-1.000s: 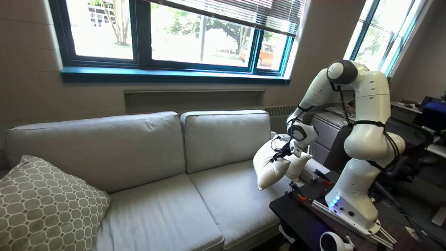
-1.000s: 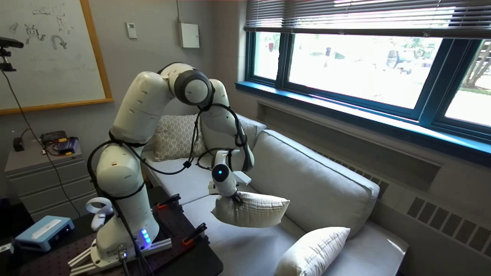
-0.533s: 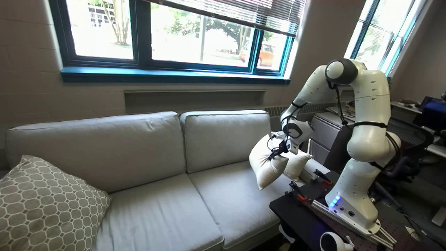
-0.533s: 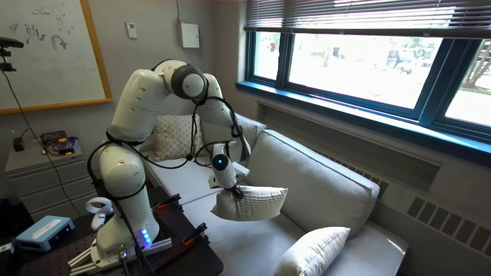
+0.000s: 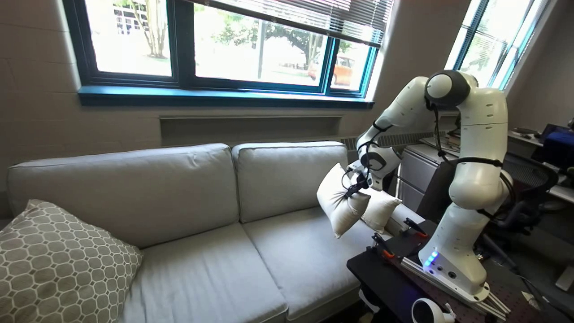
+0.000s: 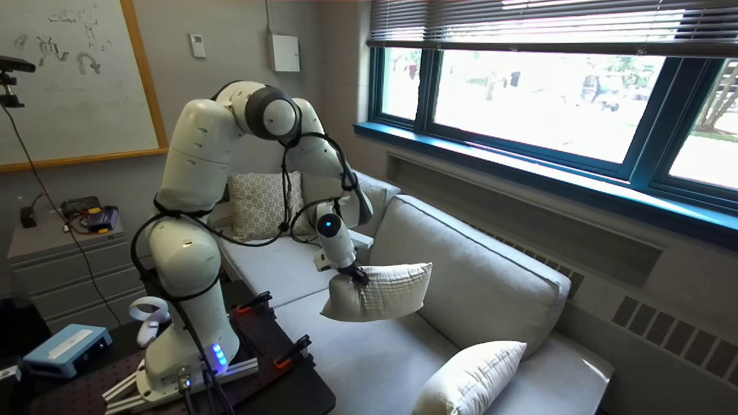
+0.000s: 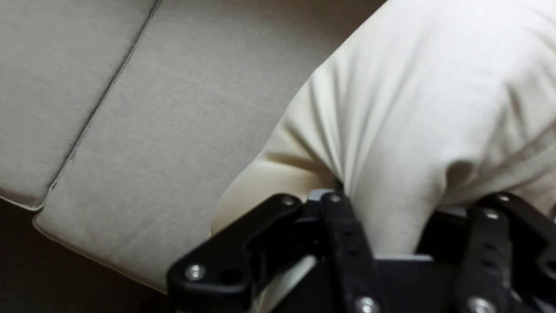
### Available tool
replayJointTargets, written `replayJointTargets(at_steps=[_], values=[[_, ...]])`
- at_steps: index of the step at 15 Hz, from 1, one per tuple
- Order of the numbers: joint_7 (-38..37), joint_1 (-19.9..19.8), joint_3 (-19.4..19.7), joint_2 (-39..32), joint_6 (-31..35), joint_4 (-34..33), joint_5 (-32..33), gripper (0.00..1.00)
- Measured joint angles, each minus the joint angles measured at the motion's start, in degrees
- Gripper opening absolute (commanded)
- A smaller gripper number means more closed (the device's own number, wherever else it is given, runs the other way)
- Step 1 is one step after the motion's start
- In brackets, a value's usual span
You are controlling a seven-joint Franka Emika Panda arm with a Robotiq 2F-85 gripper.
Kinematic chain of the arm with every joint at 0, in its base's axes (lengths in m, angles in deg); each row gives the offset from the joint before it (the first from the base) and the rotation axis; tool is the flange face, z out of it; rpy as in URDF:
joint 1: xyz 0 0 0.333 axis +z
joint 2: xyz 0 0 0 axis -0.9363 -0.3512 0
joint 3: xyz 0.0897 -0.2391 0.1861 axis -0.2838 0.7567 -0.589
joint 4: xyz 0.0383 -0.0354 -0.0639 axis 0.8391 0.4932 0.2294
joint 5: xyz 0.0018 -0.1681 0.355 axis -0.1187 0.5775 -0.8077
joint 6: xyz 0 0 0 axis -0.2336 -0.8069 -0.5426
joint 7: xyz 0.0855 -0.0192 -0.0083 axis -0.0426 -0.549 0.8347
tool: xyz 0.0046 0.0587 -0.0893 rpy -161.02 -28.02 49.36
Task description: Arrange the pillows to the right
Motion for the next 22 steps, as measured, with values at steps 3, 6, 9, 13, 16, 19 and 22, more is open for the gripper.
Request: replayJointTargets(at_steps=[3,6,9,13,16,19,22], values=[[0.0,0.54,0.14,1.97,2.17,-0.03,0.81,0.0],[-0.3,-1.15,0.66,1.73,1.68,-0.03,6.0,0.0],[-1.13,-4.32,1.15,-0.23,-2.06,-0.17,15.23,0.01],[-2.69,-8.19,2.68,-4.74,-9.15,-2.27,28.77,0.01],[-5.74,-9.49,4.89,-8.88,-13.44,-5.9,36.4,0.01],[-8.23,-9.15,8.39,-12.8,-16.97,-9.93,39.87,0.01],[-9.72,-9.19,10.59,-15.92,-19.11,-13.33,41.08,0.01]])
